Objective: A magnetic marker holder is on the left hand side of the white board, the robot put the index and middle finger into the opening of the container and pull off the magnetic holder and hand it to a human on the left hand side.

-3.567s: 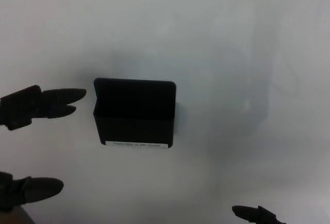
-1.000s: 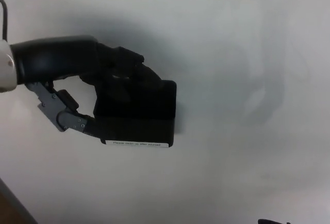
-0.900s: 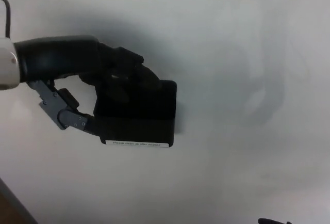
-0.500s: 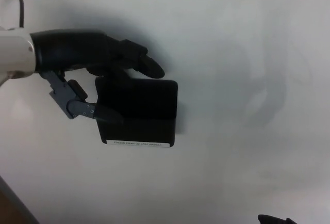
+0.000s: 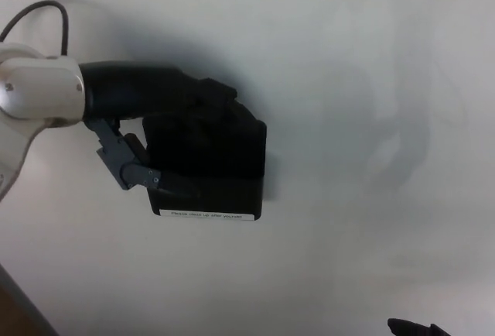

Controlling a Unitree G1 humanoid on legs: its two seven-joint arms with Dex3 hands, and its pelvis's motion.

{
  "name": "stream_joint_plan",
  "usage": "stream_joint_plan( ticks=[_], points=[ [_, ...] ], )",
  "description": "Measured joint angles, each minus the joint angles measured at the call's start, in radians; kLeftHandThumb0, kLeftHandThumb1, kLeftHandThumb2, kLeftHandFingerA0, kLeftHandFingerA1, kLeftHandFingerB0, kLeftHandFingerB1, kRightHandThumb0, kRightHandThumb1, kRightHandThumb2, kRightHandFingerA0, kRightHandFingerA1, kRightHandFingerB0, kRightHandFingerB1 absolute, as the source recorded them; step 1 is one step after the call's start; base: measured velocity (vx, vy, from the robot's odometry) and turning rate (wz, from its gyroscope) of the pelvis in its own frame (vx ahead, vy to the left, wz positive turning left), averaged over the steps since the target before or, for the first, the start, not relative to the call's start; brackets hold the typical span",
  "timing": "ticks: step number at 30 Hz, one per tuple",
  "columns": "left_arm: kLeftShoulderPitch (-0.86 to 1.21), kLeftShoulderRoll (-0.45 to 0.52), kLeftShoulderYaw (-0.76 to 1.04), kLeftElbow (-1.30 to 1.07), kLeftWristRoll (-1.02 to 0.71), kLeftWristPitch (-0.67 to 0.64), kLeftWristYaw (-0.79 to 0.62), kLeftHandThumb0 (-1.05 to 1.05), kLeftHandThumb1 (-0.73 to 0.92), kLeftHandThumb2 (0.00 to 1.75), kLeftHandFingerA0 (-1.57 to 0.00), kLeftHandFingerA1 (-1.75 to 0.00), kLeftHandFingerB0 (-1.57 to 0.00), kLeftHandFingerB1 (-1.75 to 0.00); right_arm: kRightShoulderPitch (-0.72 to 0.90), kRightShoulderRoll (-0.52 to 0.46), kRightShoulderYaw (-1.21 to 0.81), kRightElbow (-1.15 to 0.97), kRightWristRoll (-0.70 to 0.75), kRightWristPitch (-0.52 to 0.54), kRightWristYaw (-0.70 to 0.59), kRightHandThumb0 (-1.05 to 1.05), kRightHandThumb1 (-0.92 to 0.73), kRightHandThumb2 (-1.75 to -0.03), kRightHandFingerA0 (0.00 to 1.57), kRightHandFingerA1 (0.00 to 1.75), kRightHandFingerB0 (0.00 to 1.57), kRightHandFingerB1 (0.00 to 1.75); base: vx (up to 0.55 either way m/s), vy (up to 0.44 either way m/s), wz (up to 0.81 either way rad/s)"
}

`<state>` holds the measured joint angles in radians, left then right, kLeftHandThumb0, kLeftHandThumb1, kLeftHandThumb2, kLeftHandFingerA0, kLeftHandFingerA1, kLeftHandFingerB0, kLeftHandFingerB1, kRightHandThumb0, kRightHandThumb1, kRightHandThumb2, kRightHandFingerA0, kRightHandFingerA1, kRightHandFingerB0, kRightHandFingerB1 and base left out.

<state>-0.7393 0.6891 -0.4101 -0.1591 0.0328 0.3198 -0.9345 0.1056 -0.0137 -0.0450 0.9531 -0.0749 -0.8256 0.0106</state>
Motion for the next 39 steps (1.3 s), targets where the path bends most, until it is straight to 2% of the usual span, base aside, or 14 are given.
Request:
stream_joint_plan(
  ticks=[15, 16, 17, 19, 20, 21, 22, 23, 26, 28, 29, 32, 33, 39],
  points=[
    [0.049, -0.012, -0.012, -0.03, 0.048, -0.003, -0.015, -0.83, 0.53, 0.86, -0.18, -0.44, -0.09, -0.37, -0.016, 0.0, 0.0, 0.017, -0.001, 0.002, 0.0, -0.52, -0.67, -0.64, 0.71, 0.49, 0.54, 0.44, 0.0, 0.0, 0.0],
    [0.051, -0.01, -0.012, -0.028, 0.052, -0.004, -0.017, -0.83, 0.52, 0.85, -0.17, -0.44, -0.08, -0.36, -0.017, 0.0, 0.0, 0.018, -0.002, 0.002, -0.002, -0.44, -0.56, -0.98, 0.66, 0.68, 0.42, 0.57, 0.0, 0.0, 0.0],
    [0.053, -0.01, -0.012, -0.027, 0.056, -0.005, -0.018, -0.84, 0.53, 0.86, -0.18, -0.44, -0.09, -0.36, -0.018, 0.0, 0.0, 0.018, -0.003, 0.002, -0.003, -0.44, -0.56, -0.98, 0.66, 0.67, 0.42, 0.56, 0.0, 0.0, 0.0],
    [0.055, -0.009, -0.012, -0.019, 0.066, -0.006, -0.023, -0.84, 0.53, 0.86, -0.18, -0.44, -0.09, -0.36, -0.022, 0.0, 0.001, 0.018, -0.004, 0.002, -0.004, -0.44, -0.56, -0.98, 0.66, 0.67, 0.42, 0.56, 0.0, 0.0, 0.0],
    [0.056, -0.009, -0.013, -0.014, 0.07, -0.007, -0.025, -0.84, 0.53, 0.86, -0.18, -0.43, -0.09, -0.36, -0.023, 0.0, 0.001, 0.019, -0.004, 0.002, -0.005, -0.52, -0.68, -0.64, 0.71, 0.5, 0.53, 0.44, 0.0, 0.0, 0.0],
    [0.056, -0.009, -0.014, -0.013, 0.071, -0.007, -0.025, -0.82, 0.64, 0.61, -0.24, -0.35, -0.13, -0.26, -0.023, 0.0, 0.001, 0.019, -0.004, 0.002, -0.005, -0.52, -0.68, -0.64, 0.7, 0.5, 0.53, 0.44, 0.0, 0.0, 0.0],
    [0.056, -0.009, -0.014, -0.011, 0.075, -0.007, -0.026, -0.82, 0.64, 0.61, -0.24, -0.35, -0.13, -0.26, -0.023, 0.0, 0.001, 0.019, -0.004, 0.002, -0.005, -0.52, -0.68, -0.64, 0.7, 0.5, 0.53, 0.44, 0.0, 0.0, 0.0],
    [0.057, -0.009, -0.015, -0.008, 0.081, -0.008, -0.027, -0.84, 0.53, 0.89, -0.21, -0.45, -0.08, -0.33, -0.023, 0.0, 0.001, 0.019, -0.004, 0.002, -0.005, -0.53, -0.67, -0.64, 0.7, 0.5, 0.53, 0.44, 0.0, 0.0, 0.0],
    [0.06, -0.009, -0.02, -0.001, 0.091, -0.01, -0.029, -0.84, 0.53, 0.89, -0.21, -0.45, -0.08, -0.33, -0.023, 0.0, 0.002, 0.02, -0.006, 0.003, -0.007, -0.53, -0.67, -0.64, 0.7, 0.5, 0.53, 0.44, 0.0, 0.0, 0.0],
    [0.064, -0.009, -0.025, 0.003, 0.102, -0.011, -0.03, -0.83, 0.53, 0.88, -0.18, -0.44, -0.07, -0.34, -0.023, 0.0, 0.002, 0.022, -0.008, 0.003, -0.009, -0.52, -0.67, -0.64, 0.71, 0.5, 0.54, 0.44, 0.0, 0.0, 0.0],
    [0.065, -0.009, -0.027, 0.005, 0.105, -0.011, -0.031, -0.84, 0.66, 0.61, -0.25, -0.35, -0.13, -0.25, -0.023, 0.0, 0.002, 0.022, -0.008, 0.003, -0.009, -0.53, -0.67, -0.64, 0.72, 0.5, 0.54, 0.44, 0.0, 0.0, 0.0],
    [0.065, -0.011, -0.032, 0.012, 0.113, -0.012, -0.032, -0.84, 0.66, 0.61, -0.25, -0.35, -0.13, -0.25, -0.023, 0.0, 0.002, 0.022, -0.01, 0.003, -0.01, -0.53, -0.67, -0.64, 0.72, 0.5, 0.54, 0.44, 0.0, 0.0, 0.0],
    [0.065, -0.011, -0.032, 0.014, 0.116, -0.013, -0.032, -0.39, 0.26, 0.92, -0.01, -0.48, 0.0, -0.48, -0.023, 0.0, 0.002, 0.022, -0.011, 0.003, -0.011, -0.53, -0.66, -0.64, 0.72, 0.49, 0.55, 0.44, 0.0, 0.0, 0.0],
    [0.06, -0.02, -0.034, 0.054, 0.125, -0.018, -0.039, -0.39, 0.26, 0.92, -0.01, -0.48, 0.0, -0.48, -0.023, 0.0, 0.003, 0.018, -0.016, 0.005, -0.016, -0.51, -0.72, -0.61, 0.72, 0.48, 0.57, 0.43, 0.0, 0.0, 0.0]
  ],
)
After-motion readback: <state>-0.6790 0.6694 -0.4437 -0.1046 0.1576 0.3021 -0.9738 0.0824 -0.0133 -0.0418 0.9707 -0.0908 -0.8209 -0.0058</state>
